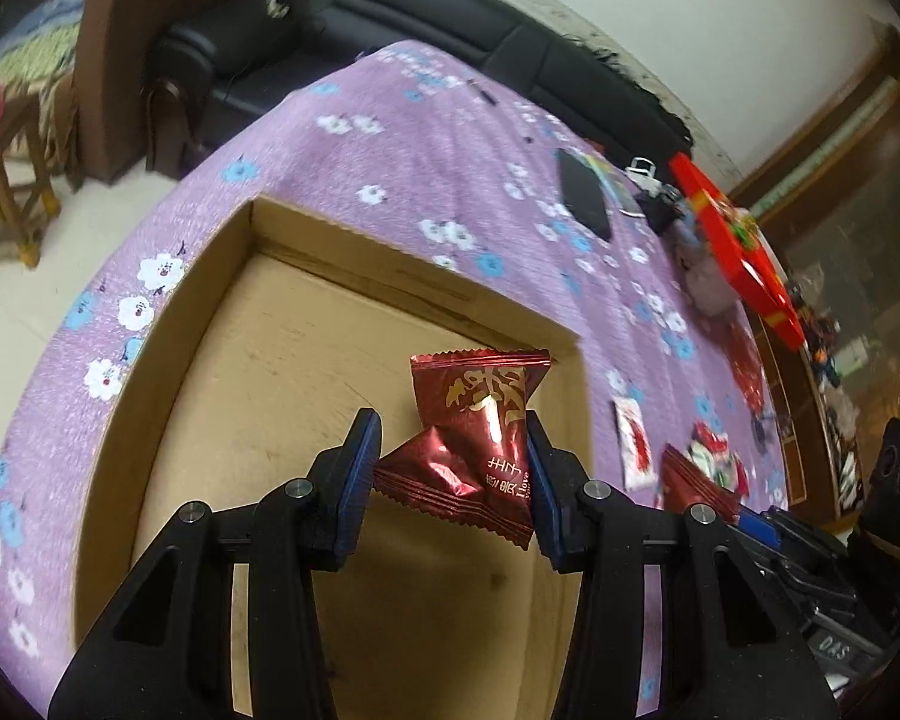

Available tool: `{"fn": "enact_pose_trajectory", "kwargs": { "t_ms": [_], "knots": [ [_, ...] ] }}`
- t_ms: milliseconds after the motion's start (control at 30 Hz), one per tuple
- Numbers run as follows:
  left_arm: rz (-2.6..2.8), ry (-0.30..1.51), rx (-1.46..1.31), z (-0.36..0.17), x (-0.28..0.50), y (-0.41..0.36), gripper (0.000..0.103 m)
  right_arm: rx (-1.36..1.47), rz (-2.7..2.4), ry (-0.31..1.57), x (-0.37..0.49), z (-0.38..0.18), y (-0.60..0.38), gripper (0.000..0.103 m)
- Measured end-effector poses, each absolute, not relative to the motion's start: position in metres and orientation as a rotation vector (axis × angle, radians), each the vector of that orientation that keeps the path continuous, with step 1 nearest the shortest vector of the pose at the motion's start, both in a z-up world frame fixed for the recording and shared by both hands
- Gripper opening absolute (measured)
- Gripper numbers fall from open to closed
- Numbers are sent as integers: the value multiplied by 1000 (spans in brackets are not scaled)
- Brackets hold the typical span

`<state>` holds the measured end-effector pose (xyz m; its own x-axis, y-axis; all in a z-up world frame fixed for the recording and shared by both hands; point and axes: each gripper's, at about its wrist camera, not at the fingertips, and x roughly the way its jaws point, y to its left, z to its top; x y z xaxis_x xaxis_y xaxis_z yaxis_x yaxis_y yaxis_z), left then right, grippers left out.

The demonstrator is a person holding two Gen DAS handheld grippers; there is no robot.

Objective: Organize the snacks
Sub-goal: 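Carry the red packet over the cardboard tray and open the left gripper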

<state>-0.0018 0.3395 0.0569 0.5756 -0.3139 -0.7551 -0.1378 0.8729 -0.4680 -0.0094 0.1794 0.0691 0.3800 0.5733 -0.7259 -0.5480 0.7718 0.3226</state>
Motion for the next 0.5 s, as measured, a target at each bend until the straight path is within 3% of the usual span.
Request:
{"fn": "enact_pose_trajectory", "kwargs": {
  "t_ms": [333, 500],
  "knots": [
    [-97, 953, -611, 43, 21, 359, 46, 20, 657, 974, 48, 41, 232, 28],
    [-97, 949, -644, 43, 21, 359, 46, 31, 632, 935, 46, 48, 221, 35]
  ]
}}
